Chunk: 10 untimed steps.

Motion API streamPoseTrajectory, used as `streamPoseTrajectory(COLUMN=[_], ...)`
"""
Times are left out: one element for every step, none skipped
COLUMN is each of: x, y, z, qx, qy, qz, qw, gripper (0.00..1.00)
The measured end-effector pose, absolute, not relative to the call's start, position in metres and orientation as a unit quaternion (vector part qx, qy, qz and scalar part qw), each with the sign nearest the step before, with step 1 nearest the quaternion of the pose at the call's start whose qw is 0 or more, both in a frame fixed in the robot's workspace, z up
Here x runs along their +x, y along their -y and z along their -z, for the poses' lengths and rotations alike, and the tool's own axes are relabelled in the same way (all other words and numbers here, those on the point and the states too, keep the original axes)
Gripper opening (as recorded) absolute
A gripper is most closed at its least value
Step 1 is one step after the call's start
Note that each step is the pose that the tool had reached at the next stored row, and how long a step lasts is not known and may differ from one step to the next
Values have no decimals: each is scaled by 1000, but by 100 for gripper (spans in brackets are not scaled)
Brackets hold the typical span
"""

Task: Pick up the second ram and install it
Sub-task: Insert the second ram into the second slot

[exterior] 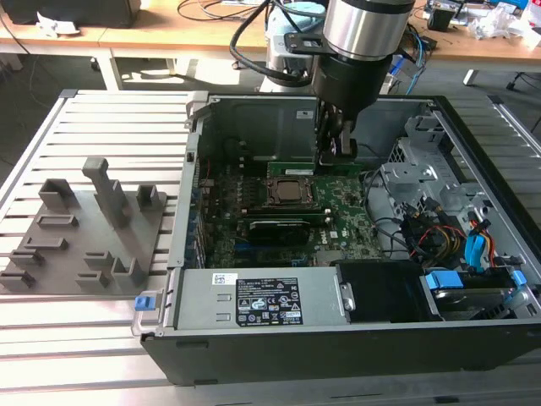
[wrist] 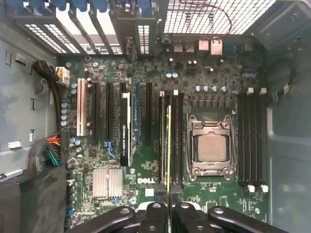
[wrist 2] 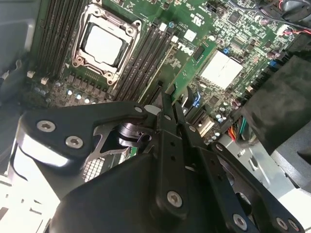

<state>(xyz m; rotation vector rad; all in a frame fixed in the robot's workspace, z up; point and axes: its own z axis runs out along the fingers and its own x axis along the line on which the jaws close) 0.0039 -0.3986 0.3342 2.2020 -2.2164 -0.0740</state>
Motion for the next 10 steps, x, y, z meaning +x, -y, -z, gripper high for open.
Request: streamPoseTrajectory(x=[4,4,4,4,4,4,4,4,4,4], y=[399,399,399,399,399,399,399,399,399,399], z=[-332,-329,-326,-324,-322,-320,-319,-313,-309,-307], qx=[705,705,705,705,705,705,705,705,705,705], qy=[709,709,709,709,709,709,709,709,709,709], qz=[24,24,24,24,24,24,24,24,24,24], qw=[8,8,8,8,8,8,8,8,8,8], gripper=[14,14,14,14,14,14,14,14,14,14])
